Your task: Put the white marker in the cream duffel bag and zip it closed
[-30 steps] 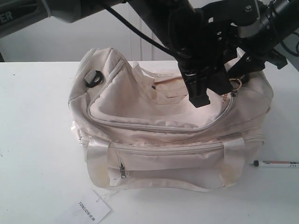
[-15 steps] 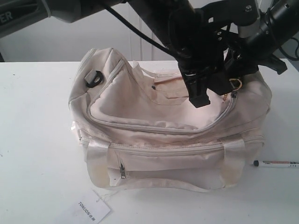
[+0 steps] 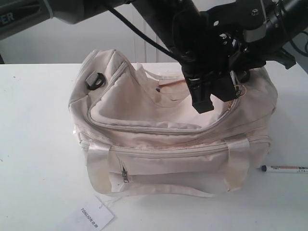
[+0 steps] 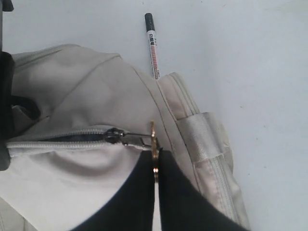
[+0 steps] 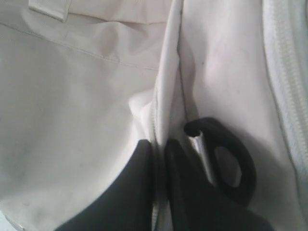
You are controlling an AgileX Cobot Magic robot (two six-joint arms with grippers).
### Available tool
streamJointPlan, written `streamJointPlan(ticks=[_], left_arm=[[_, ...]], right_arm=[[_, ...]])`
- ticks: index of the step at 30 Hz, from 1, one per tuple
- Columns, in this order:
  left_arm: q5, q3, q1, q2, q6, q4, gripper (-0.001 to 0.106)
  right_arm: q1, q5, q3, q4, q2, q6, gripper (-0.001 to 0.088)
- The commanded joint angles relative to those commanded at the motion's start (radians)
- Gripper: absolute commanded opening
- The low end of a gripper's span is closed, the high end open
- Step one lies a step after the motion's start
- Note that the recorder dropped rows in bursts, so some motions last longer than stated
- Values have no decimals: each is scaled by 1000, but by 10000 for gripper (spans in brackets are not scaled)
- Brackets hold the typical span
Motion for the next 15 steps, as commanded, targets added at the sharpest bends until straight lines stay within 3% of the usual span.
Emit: streamJointPlan(ticks=[6, 10, 15], left_arm=[[29, 0, -14, 0, 4, 46, 0], [25, 4, -88, 0, 4, 217, 0], [16, 43, -128, 0, 4, 271, 0]], right_arm=[[0, -22, 0, 7, 0, 0, 0], [0, -27, 0, 7, 0, -4, 0], [0, -27, 0, 7, 0, -33, 0]])
